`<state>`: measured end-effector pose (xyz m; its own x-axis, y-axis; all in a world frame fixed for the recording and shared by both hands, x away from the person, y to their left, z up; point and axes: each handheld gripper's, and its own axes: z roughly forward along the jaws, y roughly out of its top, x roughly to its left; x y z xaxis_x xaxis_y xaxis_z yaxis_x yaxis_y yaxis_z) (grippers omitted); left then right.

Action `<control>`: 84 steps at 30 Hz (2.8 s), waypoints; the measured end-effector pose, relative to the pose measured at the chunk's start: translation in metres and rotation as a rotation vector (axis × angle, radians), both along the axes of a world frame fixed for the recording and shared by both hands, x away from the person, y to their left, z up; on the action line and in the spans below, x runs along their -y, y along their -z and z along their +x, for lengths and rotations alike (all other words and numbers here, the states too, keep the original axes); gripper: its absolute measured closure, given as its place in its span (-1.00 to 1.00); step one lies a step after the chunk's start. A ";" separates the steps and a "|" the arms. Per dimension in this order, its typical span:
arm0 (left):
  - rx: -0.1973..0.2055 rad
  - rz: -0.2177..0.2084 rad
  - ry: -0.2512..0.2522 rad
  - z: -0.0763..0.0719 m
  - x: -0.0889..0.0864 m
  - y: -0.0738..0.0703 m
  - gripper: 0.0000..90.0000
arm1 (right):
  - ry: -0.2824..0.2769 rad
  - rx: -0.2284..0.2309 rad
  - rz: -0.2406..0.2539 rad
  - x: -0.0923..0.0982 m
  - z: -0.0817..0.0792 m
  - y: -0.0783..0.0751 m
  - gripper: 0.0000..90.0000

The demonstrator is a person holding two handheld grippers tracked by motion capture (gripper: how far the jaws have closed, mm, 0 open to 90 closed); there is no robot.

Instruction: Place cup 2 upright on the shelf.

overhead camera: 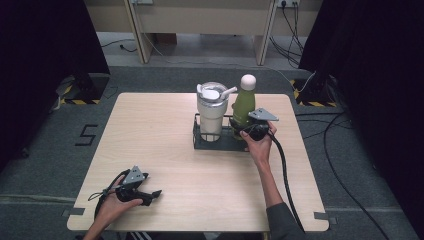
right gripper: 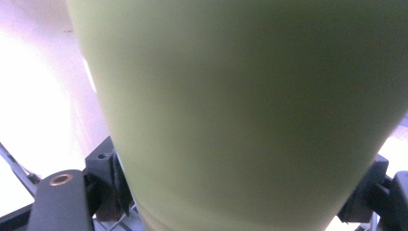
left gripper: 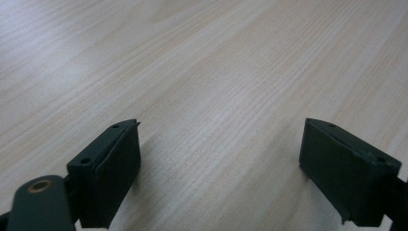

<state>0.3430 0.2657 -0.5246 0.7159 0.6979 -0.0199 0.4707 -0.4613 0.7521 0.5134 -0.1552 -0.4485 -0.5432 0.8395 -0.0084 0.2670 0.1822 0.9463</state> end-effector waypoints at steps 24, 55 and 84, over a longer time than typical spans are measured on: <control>-0.001 0.000 0.001 0.000 0.000 0.000 -0.69 | -0.001 0.006 0.048 0.011 -0.012 -0.010 -0.67; 0.000 0.000 0.000 0.000 0.000 0.000 -0.69 | 0.002 0.017 0.057 0.034 -0.057 -0.020 -0.67; -0.001 -0.001 0.003 0.000 0.000 0.000 -0.68 | -0.038 0.013 0.043 0.039 -0.095 -0.022 -0.67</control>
<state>0.3427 0.2660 -0.5246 0.7182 0.6955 -0.0213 0.4697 -0.4620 0.7523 0.4182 -0.1937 -0.4269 -0.5748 0.8180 0.0203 0.2483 0.1507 0.9569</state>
